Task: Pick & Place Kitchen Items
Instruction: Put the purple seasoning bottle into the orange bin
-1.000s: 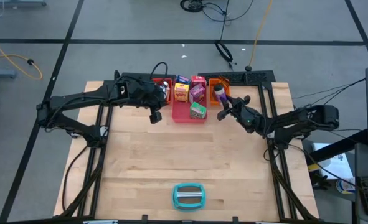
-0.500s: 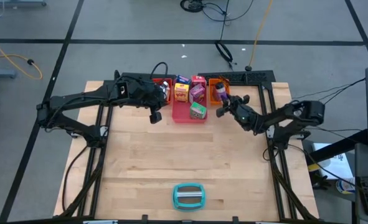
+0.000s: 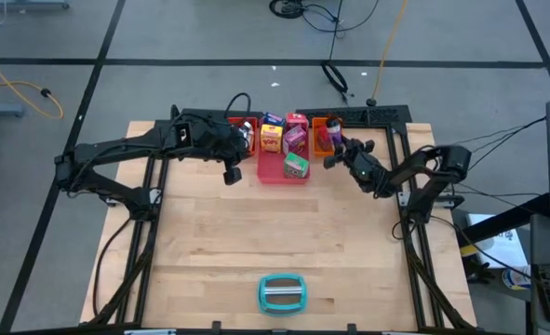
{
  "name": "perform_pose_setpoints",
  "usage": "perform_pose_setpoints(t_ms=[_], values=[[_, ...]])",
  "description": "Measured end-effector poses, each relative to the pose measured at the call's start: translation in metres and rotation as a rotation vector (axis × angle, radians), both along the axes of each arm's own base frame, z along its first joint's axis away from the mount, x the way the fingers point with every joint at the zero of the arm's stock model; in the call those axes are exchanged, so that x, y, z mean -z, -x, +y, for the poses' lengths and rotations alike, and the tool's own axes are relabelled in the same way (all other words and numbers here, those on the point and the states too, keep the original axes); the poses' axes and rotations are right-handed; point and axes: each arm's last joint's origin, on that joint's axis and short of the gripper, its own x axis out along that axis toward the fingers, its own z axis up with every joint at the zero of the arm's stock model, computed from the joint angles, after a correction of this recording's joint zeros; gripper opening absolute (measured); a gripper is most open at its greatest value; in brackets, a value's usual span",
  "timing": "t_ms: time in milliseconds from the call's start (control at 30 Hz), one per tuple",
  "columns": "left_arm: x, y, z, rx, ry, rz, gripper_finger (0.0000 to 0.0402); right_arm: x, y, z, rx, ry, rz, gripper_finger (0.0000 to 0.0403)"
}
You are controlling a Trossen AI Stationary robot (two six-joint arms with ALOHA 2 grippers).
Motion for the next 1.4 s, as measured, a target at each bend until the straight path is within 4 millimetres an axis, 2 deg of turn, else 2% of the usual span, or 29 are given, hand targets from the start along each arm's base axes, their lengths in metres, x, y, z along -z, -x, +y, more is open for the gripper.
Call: perform_pose_setpoints(t_ms=[333, 633, 767, 1100, 1400], values=[[0.000, 0.000, 0.000, 0.000, 0.000, 0.000, 0.0051, 0.005, -0.001, -0.008, 0.005, -0.009, -0.038, 0.0102], [0.000, 0.000, 0.000, 0.000, 0.000, 0.000, 0.0051, 0.006, -0.016, -0.016, -0.045, 0.006, -0.011, 0.0117], [0.000, 0.000, 0.000, 0.000, 0.000, 0.000, 0.0051, 0.006, -0.019, -0.017, -0.047, 0.009, -0.011, 0.0142], [0.000, 0.000, 0.000, 0.000, 0.000, 0.000, 0.0051, 0.005, -0.019, -0.018, -0.014, 0.023, 0.005, 0.0235], [0.000, 0.000, 0.000, 0.000, 0.000, 0.000, 0.0051, 0.005, -0.019, -0.018, -0.014, 0.024, 0.013, 0.0258]])
